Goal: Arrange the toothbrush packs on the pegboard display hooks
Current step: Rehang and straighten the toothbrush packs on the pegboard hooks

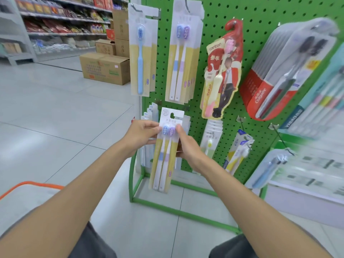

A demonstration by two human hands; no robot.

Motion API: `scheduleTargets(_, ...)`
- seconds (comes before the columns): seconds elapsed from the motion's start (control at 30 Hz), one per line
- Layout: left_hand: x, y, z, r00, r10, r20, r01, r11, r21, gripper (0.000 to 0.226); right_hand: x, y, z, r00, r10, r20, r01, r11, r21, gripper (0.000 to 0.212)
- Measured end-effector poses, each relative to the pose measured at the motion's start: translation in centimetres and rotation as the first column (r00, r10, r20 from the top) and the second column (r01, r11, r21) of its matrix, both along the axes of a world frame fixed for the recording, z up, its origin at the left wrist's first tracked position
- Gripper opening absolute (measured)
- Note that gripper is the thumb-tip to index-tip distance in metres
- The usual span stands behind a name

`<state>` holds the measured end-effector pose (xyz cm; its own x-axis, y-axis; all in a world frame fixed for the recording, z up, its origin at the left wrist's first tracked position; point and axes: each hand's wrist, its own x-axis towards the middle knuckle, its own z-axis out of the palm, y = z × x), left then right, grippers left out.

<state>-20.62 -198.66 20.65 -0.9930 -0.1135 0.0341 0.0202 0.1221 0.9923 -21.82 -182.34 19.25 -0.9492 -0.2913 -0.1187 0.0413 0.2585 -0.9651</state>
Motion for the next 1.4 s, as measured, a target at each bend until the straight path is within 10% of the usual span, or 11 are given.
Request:
scheduleTargets(0.47,-0.6,-2.5,1.3,0.933,0.358,-0.033,-0.337,0.903,0.266,0.013,1.8,1.0,-3.1,0.91,0.369,0.19,-0.399,0.905,0.151,0.035)
scheduleTargets(0.83,0.1,-1.7,0.7,0.958,0.248,-0.141,-0.252,0.968,-0.012,0.041,2.7,0.1,-3.8,0.935,0.348,-0.066,-0.321,0.911,0.258,0.029)
scheduleTargets(1.0,0.4,-1.4,0.2,0.996,0.068,-0.051,-0.076,0.98,-0.183,0.113,3.3,0.3,-3.7,0.885,0.414,-0.214,-0.299,0.856,0.422,0.052)
scheduleTargets(1.27,0.5,-1.1,0.3,0.999,0.037,-0.004,-0.037,0.999,0.01,0.088,2.9,0.4,-4.6,0.922,0.387,-0.029,-0.346,0.854,0.389,0.115)
scheduleTargets(1.4,0.4,-1.0,0.4,1.0,0.019,-0.006,-0.018,0.999,0.035,0.071,2.9,0.4,-3.7,0.9,0.434,0.038,-0.425,0.856,0.295,0.112)
